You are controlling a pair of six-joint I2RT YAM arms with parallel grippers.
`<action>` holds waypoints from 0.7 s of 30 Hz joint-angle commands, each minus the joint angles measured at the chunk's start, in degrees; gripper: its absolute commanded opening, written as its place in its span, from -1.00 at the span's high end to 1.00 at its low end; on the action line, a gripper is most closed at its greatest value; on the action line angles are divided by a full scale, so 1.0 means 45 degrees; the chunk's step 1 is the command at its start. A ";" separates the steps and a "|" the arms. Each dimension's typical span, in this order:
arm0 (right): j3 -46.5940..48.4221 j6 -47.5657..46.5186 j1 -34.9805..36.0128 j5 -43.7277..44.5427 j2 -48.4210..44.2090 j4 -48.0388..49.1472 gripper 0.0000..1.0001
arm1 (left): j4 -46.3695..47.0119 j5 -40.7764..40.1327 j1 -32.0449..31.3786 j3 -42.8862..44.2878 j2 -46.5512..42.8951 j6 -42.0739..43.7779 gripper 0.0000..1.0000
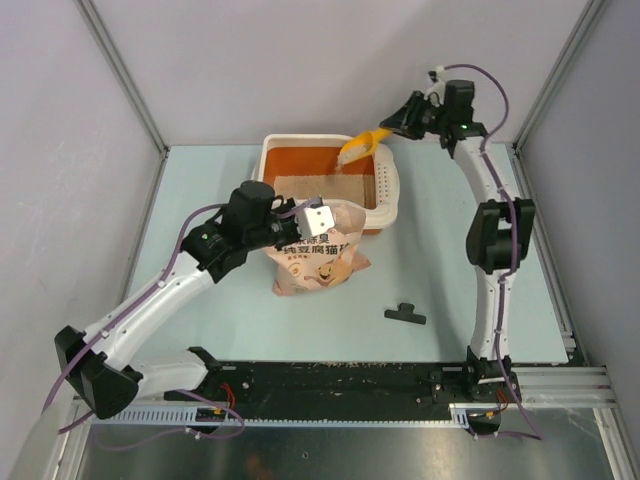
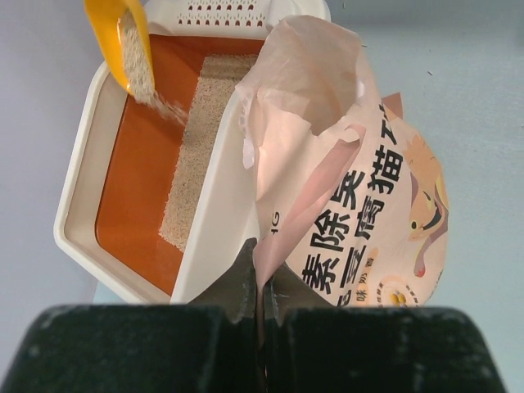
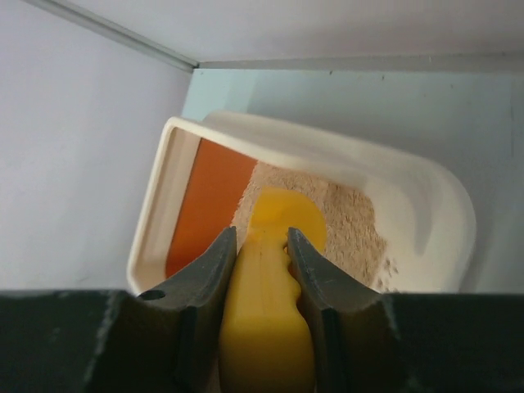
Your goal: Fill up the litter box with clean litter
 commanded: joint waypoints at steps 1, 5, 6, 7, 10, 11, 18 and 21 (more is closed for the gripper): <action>0.3028 -0.1812 0.1401 0.2410 0.0869 -0.1322 1.00 | 0.0544 0.0282 -0.0010 -0.0240 -0.0830 -0.0090 1.00; 0.3468 -0.2106 0.2553 0.2278 0.1106 -0.1246 1.00 | 0.0544 0.0419 0.0010 -0.0318 -0.0928 -0.0148 1.00; 0.3331 -0.2087 0.2634 0.2142 0.0892 -0.1245 1.00 | 0.0544 0.0458 -0.0009 -0.0338 -0.0967 -0.0187 1.00; 0.3136 -0.2067 0.2692 0.1870 0.0677 -0.1284 1.00 | 0.0563 0.0535 -0.0010 -0.0357 -0.0948 -0.0187 1.00; 0.1732 -0.2008 0.2538 0.1595 -0.0318 -0.1459 1.00 | 0.0544 0.0672 0.0010 -0.0357 -0.0948 -0.0226 1.00; 0.1090 -0.2008 0.2440 0.1516 -0.0591 -0.1518 1.00 | 0.0544 0.0750 -0.0009 -0.0357 -0.0948 -0.0226 1.00; -0.0634 -0.4327 0.1521 0.1726 -0.2936 -0.2145 1.00 | 0.0564 0.0888 -0.0010 -0.0396 -0.0928 -0.0188 1.00; -0.0577 -0.6728 0.2143 0.2623 -0.3328 -0.1910 1.00 | 0.0564 0.1024 -0.0010 -0.0436 -0.0851 -0.0168 1.00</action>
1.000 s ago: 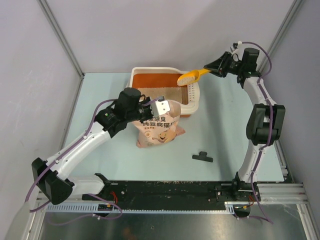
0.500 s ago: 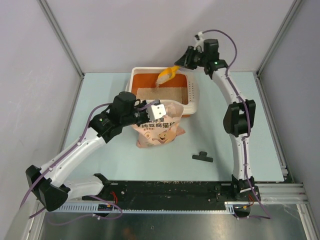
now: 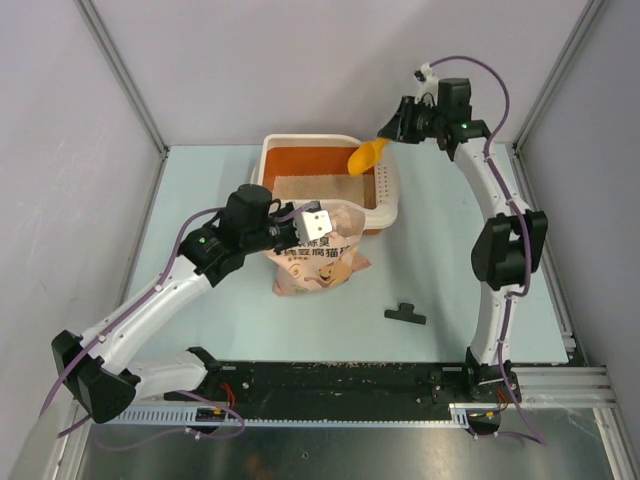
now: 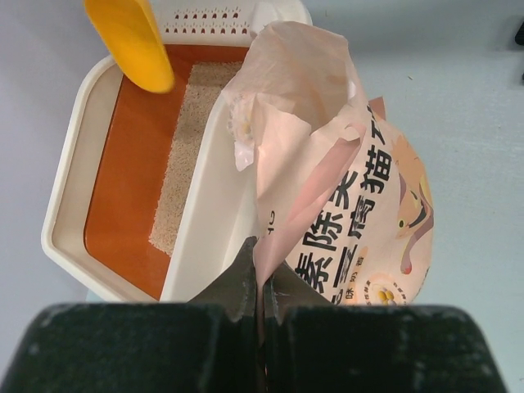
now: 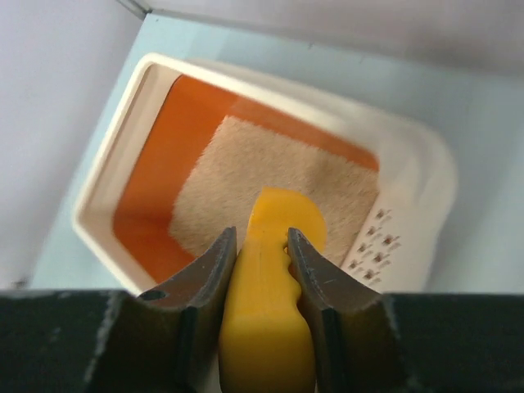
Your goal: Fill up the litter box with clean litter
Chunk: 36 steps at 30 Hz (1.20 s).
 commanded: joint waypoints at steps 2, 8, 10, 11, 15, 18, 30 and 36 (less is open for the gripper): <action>0.0313 -0.5166 0.1721 0.1574 -0.1828 0.0432 1.00 | 0.0563 0.0602 -0.0010 0.0011 -0.0296 -0.0090 1.00; -0.1539 -0.5682 0.1882 0.3238 -0.3522 0.0528 1.00 | 0.0544 0.0739 -0.0010 -0.0008 -0.0237 -0.0129 1.00; -0.2261 -0.5175 0.0949 0.2946 -0.4208 0.0859 1.00 | 0.0525 0.0836 -0.0010 -0.0008 -0.0199 -0.0129 1.00; -0.2865 -0.4418 0.0595 0.2790 -0.4869 0.0977 1.00 | 0.0544 0.0875 -0.0010 -0.0008 -0.0179 -0.0149 1.00; -0.5773 -0.1280 -0.1845 0.1346 -0.7189 0.3619 1.00 | 0.0583 0.1109 0.0010 0.0031 -0.0004 -0.0285 1.00; -0.7147 -0.0718 -0.3332 0.1326 -0.8252 0.3503 1.00 | 0.0622 0.1207 -0.0010 0.0167 0.0191 -0.0383 1.00; -1.0368 -0.3393 -0.6518 -0.3498 -0.8723 -0.1834 0.95 | 0.0720 0.1539 -0.0010 0.0168 0.0232 -0.0813 1.00; -1.2205 -0.3629 -0.6714 -0.4223 -0.8587 -0.2186 0.94 | 0.0778 0.1559 -0.0010 0.0090 -0.0003 -0.0969 1.00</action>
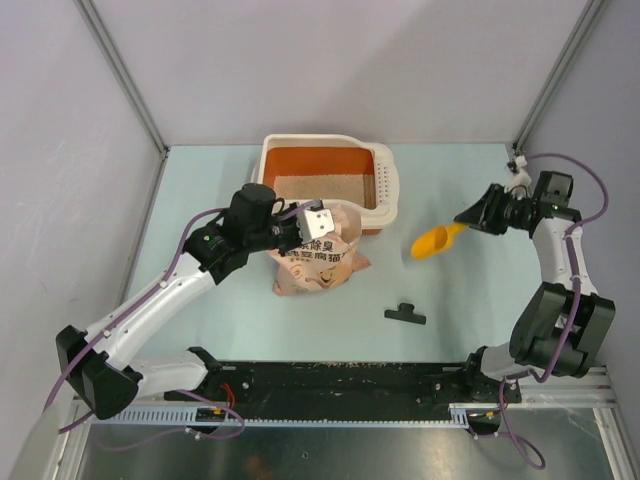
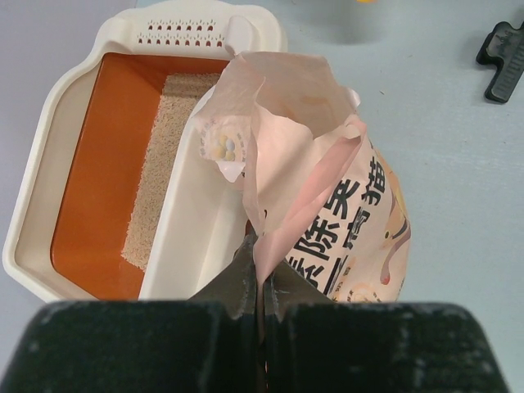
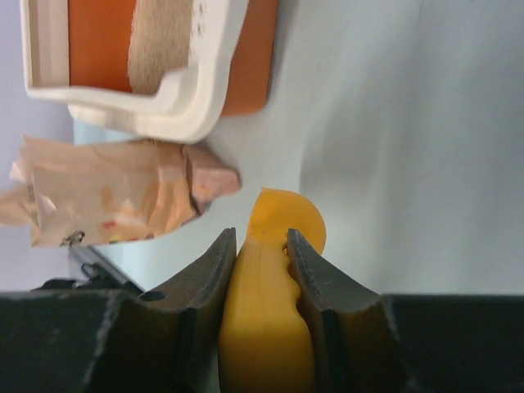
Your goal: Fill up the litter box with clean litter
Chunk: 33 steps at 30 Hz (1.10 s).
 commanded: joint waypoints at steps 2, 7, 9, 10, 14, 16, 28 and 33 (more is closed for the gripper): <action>-0.1306 -0.0370 -0.0103 -0.1168 0.0142 -0.0453 0.93 | 0.0570 0.0631 -0.0010 0.0022 -0.0425 -0.0425 1.00; -0.2793 0.0997 -0.0298 -0.1362 0.0688 0.0230 0.91 | 0.0570 0.0592 -0.0010 -0.0213 -0.0719 -0.0445 1.00; -0.3339 0.1290 -0.0357 -0.1382 0.1000 0.0796 0.85 | 0.0550 0.0592 -0.0010 -0.0311 -0.0816 -0.0523 1.00; -0.3458 0.1311 -0.0357 -0.1343 0.1137 0.1069 0.83 | 0.0570 0.0592 -0.0010 -0.0369 -0.0875 -0.0542 1.00; -0.3694 0.1252 -0.0357 -0.1227 0.1860 0.1676 0.74 | 0.0550 0.0592 -0.0010 -0.0584 -0.1051 -0.0582 1.00; -0.3655 0.1524 -0.0415 -0.1245 0.2210 0.1930 0.60 | 0.0550 0.0573 0.0010 -0.0681 -0.1109 -0.0582 1.00; -0.2367 0.1643 -0.3363 0.1032 0.1804 -0.1250 -1.00 | 0.0570 0.0690 0.0010 -0.0935 -0.1305 -0.0660 1.00; -0.1741 0.1215 -0.3308 0.3632 0.0031 -0.0806 -0.99 | 0.0570 0.0592 -0.0009 -0.1034 -0.1325 -0.0660 1.00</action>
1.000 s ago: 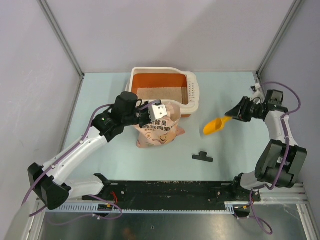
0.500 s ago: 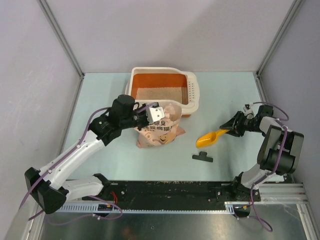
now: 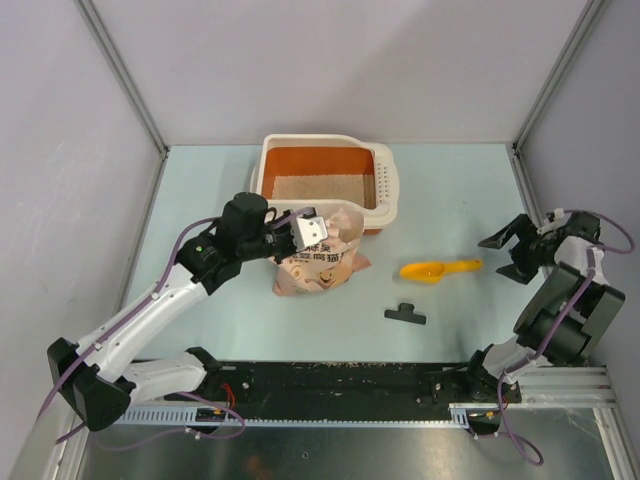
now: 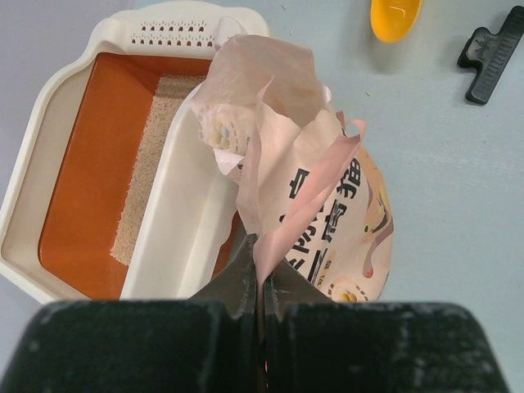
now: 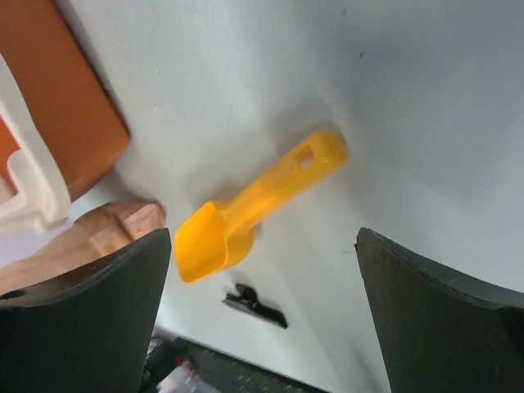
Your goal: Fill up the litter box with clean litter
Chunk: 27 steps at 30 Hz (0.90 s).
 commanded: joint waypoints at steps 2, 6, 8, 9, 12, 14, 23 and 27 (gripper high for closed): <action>0.1022 -0.0622 0.1418 0.2395 -0.2374 0.0081 -0.99 | 0.0240 0.0364 -0.0010 -0.0159 -0.0392 -0.0339 1.00; 0.1705 -0.0859 0.4720 0.2339 -0.3216 0.0976 -0.97 | 0.0278 0.0306 0.0010 -0.0160 -0.0392 -0.0398 1.00; 0.2058 -0.0567 0.6067 0.2259 -0.3277 0.1213 -0.95 | 0.0298 0.0209 0.0010 -0.0121 -0.0431 -0.0378 1.00; 0.2311 -0.0334 0.7079 0.1969 -0.3199 0.1446 -0.94 | 0.0298 0.0150 0.0029 -0.0101 -0.0431 -0.0378 1.00; 0.2469 0.0566 0.8625 0.0916 -0.3159 0.2168 -0.86 | 0.0298 0.0052 0.0030 -0.0043 -0.0392 -0.0379 1.00; 0.2704 0.0722 0.9177 0.0562 -0.2984 0.2346 -0.82 | 0.0298 0.0071 0.0049 0.0055 -0.0373 -0.0398 1.00; 0.3815 0.1308 1.1736 0.1241 -0.1853 0.2893 -0.68 | 0.0298 0.0188 0.0049 0.0465 -0.0314 -0.0437 1.00; 0.4676 0.1309 1.2713 0.2920 -0.1324 0.2485 -0.60 | 0.0317 0.0383 0.0049 0.0504 -0.0333 -0.0476 1.00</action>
